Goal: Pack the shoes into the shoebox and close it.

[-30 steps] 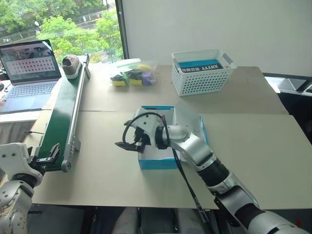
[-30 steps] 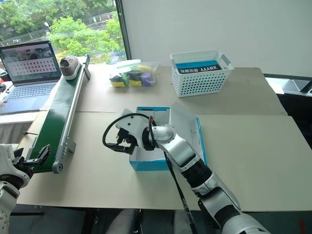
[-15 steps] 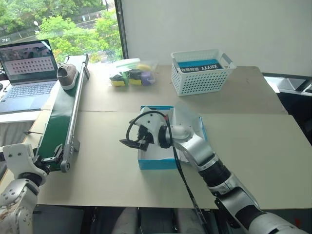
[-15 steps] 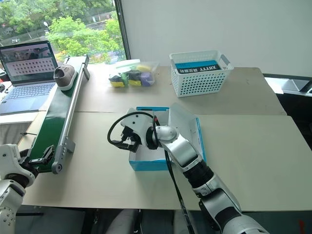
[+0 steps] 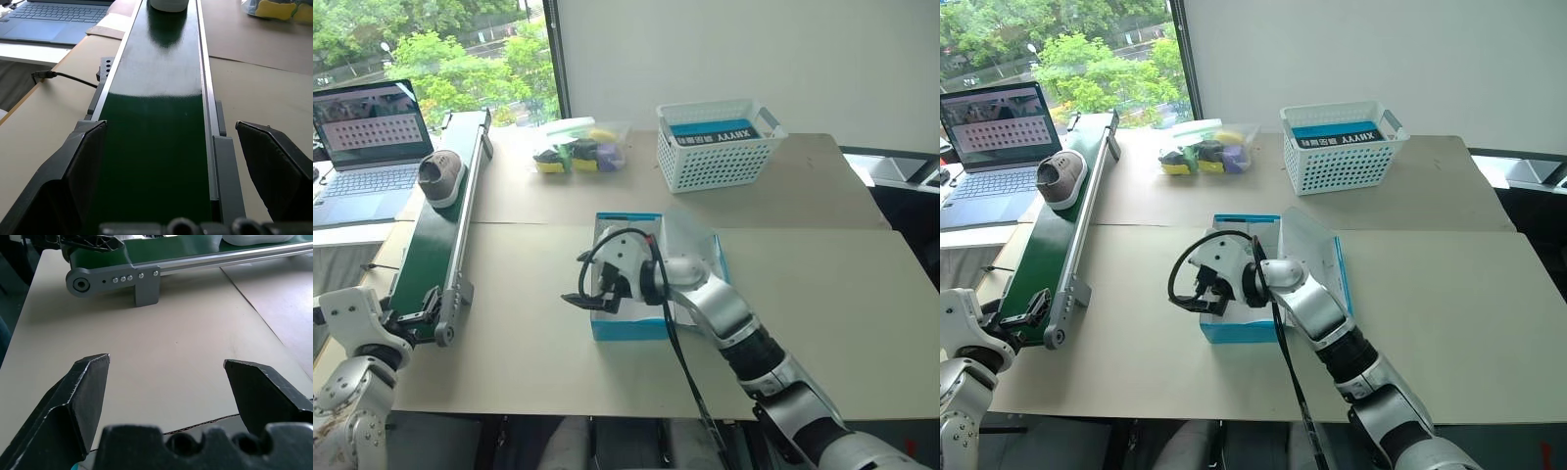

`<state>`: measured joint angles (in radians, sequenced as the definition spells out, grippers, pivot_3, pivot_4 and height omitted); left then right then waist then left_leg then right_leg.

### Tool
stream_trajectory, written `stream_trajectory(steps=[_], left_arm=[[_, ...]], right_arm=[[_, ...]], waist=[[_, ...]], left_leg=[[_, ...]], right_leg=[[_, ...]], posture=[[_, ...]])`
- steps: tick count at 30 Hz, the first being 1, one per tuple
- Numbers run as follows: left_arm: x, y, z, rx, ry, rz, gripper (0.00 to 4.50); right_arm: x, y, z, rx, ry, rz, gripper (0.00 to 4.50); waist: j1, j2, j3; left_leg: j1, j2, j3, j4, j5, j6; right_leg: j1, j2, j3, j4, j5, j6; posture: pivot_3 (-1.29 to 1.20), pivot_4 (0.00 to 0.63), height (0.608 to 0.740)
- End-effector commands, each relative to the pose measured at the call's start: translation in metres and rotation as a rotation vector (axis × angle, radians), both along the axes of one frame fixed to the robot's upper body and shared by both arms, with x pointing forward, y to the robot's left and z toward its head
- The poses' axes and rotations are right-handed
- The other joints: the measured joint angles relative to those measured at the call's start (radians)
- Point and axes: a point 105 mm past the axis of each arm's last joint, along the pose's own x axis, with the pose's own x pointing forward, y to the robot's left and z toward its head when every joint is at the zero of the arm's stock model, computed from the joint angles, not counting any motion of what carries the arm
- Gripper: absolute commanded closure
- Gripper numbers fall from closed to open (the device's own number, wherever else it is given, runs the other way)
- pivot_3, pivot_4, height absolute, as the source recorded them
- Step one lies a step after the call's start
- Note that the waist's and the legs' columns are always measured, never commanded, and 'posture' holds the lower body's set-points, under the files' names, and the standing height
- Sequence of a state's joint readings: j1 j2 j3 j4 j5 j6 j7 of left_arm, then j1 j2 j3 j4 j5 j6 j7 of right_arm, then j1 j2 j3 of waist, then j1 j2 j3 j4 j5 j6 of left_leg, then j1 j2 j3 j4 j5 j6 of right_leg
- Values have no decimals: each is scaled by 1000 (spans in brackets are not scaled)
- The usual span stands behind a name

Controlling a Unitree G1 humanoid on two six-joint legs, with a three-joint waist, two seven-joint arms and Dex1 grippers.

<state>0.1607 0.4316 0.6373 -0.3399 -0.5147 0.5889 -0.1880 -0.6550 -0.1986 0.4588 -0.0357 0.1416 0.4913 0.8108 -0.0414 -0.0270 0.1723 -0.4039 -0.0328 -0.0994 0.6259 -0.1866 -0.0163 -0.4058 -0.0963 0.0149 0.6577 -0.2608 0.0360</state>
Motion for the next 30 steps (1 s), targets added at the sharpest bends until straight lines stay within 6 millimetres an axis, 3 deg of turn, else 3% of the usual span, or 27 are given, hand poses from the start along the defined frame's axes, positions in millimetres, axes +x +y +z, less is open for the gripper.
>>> stream_trajectory(steps=[1,30], left_arm=[[0,2,11,29,-30,4,0],[-2,7,3,57,20,4,0]], right_arm=[[-10,5,14,43,-22,58,54],[-3,1,17,69,14,14,54]], waist=[[0,0,0],[1,0,0]], left_leg=[[0,0,0,0,0,0],[0,0,0,0,0,0]], right_leg=[[0,0,0,0,0,0],[0,0,0,0,0,0]], posture=[[0,150,733],[0,150,733]])
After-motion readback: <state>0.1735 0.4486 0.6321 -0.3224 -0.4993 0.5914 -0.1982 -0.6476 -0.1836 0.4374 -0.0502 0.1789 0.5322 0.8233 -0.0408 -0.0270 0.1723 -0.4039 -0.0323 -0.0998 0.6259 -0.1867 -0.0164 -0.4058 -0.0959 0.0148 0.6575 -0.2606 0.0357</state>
